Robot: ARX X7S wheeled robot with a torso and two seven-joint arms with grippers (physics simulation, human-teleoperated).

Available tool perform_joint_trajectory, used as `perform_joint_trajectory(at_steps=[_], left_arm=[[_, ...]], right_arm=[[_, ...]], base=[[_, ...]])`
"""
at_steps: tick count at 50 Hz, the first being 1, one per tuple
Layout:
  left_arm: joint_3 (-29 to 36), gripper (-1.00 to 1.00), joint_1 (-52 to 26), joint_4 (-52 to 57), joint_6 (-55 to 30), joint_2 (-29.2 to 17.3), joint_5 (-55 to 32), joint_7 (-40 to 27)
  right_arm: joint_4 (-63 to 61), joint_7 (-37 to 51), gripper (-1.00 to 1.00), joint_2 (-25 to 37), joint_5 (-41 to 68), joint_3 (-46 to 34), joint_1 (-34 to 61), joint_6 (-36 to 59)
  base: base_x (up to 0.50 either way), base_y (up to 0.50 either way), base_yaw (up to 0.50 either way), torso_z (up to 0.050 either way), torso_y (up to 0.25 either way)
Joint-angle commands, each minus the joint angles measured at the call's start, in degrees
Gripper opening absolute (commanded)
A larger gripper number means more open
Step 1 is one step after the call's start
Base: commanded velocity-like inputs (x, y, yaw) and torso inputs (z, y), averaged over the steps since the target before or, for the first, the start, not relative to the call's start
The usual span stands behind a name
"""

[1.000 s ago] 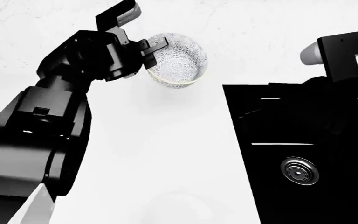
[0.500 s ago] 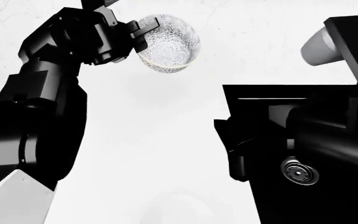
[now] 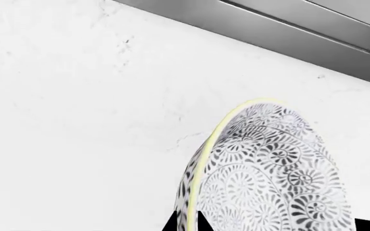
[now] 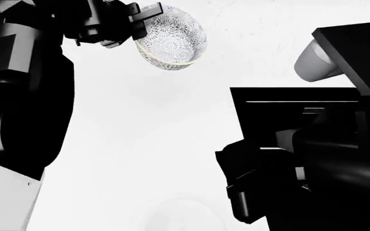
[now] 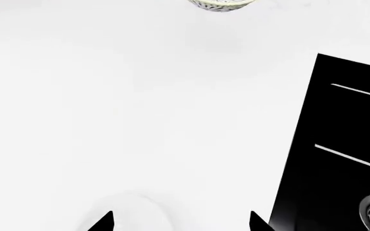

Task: Stack the bowls in the sink.

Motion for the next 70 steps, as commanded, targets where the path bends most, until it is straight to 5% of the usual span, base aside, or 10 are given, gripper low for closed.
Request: perform_joint_trajectory(at_steps=[1,21,45,70], left_arm=[[1.5,-1.00,-4.0,0.1,-5.1,0.0,0.4,2.4],[4.9,-1.00,1.5,17.3,-14.1,-0.9,-10.1,-4.6],[7.6,-1.00,0.6,13.3,-10.5,-1.8,-11.7,-2.7],[7.2,-1.00,4.3,22.7,-15.0,-2.4,-15.4,-6.0]], right_arm=[[-0.8,0.2,1.00,-0.1,1.8,-2.5,1.1,-2.1],[-7.3,0.7,1.00,3.5,2.9,-6.9,-1.4,-6.9],[-5.1,-8.5,1.00,2.8,-10.1,-10.3,-11.1,-1.7],[-6.3,-17.4,1.00,4.8,-24.5,-12.5,-22.6,3.5]], base=[[0.00,0.00,0.00,0.000,0.000],[0.00,0.00,0.00,0.000,0.000],[0.00,0.00,0.00,0.000,0.000],[0.00,0.00,0.00,0.000,0.000]])
